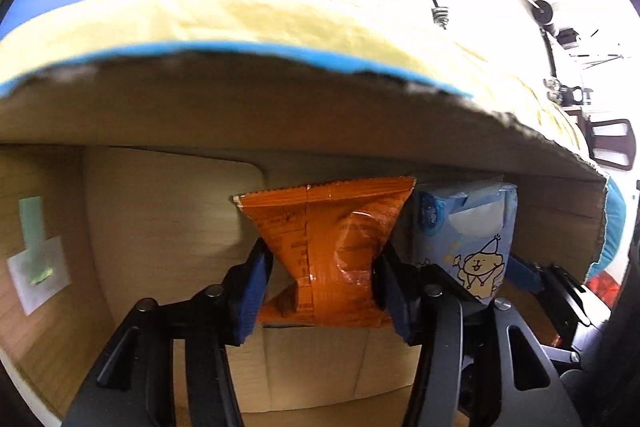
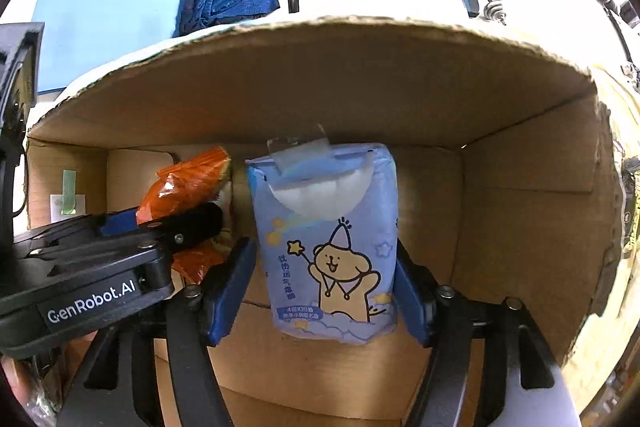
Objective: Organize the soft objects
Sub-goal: 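Carry both bags into the cardboard box and open both tools, then lift both tools out of the box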
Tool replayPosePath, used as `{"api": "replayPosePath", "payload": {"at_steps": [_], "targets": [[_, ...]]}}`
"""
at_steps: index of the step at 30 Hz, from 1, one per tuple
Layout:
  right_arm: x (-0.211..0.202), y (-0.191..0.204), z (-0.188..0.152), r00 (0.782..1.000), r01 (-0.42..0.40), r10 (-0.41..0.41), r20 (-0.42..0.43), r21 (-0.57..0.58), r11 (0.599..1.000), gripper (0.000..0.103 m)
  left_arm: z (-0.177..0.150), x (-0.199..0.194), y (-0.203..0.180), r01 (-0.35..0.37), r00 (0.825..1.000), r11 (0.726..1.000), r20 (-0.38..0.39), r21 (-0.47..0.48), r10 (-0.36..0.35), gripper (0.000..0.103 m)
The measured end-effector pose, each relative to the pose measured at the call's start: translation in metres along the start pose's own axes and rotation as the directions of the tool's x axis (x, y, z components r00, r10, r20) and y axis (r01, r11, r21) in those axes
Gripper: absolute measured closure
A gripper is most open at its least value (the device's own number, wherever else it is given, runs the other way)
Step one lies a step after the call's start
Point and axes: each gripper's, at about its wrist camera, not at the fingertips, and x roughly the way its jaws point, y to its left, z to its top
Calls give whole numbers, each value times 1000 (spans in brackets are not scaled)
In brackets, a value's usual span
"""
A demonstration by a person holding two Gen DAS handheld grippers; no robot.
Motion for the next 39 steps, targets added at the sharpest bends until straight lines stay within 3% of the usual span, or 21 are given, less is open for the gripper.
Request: {"api": "replayPosePath", "payload": {"at_steps": [9,12,18,20,23,26,27,34,39], "targets": [[-33,6,-10,999,36,-36,27,-6,999,25,-10,-28,-8,-76,996,997,53,3,76,53],[-47,7,-19,998,55,-54,39,-6,998,18,-18,-34,-8,-98,993,995,74,19,96,52],[-66,6,-35,994,98,-97,50,-15,995,15,-30,-43,-15,-122,985,992,130,31,117,49],[-70,4,-45,994,95,-95,49,-10,995,9,-33,-48,-13,-121,982,992,147,30,116,38],[-74,1,-58,995,87,-87,39,2,996,1,-37,-54,-7,-132,971,991,202,2,129,28],[-77,2,-70,993,107,-107,45,-3,994,0,-49,-61,-4,-161,955,987,253,-8,158,10],[-79,2,-75,992,114,-113,50,-5,993,0,-52,-62,-3,-178,948,984,267,-8,174,8],[-107,7,-102,982,146,-143,121,-11,989,0,-83,-85,-1,-207,917,978,347,-6,197,7],[-139,11,-127,972,142,-138,188,-7,990,0,-124,-112,-14,-214,896,977,400,8,193,7]]}}
